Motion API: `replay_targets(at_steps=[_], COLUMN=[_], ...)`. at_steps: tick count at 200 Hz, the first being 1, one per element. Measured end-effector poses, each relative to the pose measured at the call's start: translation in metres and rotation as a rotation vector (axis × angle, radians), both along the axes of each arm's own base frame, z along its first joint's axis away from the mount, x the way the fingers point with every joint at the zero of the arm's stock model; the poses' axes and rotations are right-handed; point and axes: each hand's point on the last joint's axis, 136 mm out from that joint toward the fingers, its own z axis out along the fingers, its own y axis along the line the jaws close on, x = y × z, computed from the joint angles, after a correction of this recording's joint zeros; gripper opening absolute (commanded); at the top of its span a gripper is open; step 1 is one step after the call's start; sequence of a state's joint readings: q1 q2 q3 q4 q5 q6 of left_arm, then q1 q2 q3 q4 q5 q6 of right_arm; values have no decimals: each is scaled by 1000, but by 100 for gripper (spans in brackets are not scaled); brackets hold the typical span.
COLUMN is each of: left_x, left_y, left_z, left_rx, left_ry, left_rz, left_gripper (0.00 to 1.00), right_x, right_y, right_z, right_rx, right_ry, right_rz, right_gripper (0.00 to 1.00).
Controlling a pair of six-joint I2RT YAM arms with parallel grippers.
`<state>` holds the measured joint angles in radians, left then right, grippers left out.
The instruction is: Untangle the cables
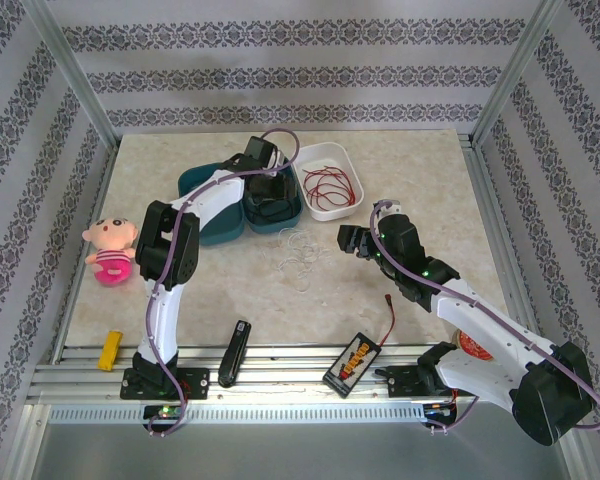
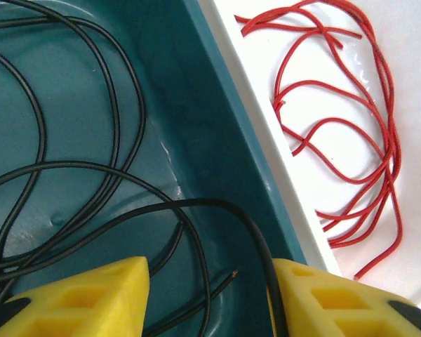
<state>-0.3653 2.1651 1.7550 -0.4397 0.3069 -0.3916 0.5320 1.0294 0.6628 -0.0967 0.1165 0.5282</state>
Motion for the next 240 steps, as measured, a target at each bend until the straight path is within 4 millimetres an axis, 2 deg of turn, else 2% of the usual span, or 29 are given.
replay_targets(at_steps=[15, 35, 83, 106, 112, 137, 149, 178, 214, 240], left_x=[0, 1, 1, 1, 1, 0, -1, -1, -4, -6], left_y=[1, 5, 19, 24, 24, 23, 19, -4, -34, -35], left_z=[4, 18, 91, 106, 107, 103, 100, 82, 44, 23], left_rx=[5, 17, 41, 60, 64, 66, 64, 67, 87, 108], left_ry=[-9, -36, -196, -238, -241, -232, -228, -193, -128, -81], left_rz=[0, 9, 38, 47, 46, 27, 6, -55, -130, -136], left_gripper=[63, 67, 74, 73, 72, 54, 48, 36, 31, 28], right_x=[0, 1, 3, 5, 5, 8, 9, 9, 8, 8], right_y=[0, -1, 0, 0, 1, 2, 3, 3, 2, 0], right_z=[0, -1, -8, -8, -8, -10, -11, -12, -11, -6], right_rx=[0, -2, -13, -16, -17, -21, -24, -25, -23, -15], right_ry=[0, 4, 23, 28, 29, 38, 42, 44, 41, 28], right_rz=[0, -4, -6, -5, -5, -6, -6, -6, -6, -12], right_gripper=[86, 86, 86, 85, 85, 85, 85, 85, 85, 85])
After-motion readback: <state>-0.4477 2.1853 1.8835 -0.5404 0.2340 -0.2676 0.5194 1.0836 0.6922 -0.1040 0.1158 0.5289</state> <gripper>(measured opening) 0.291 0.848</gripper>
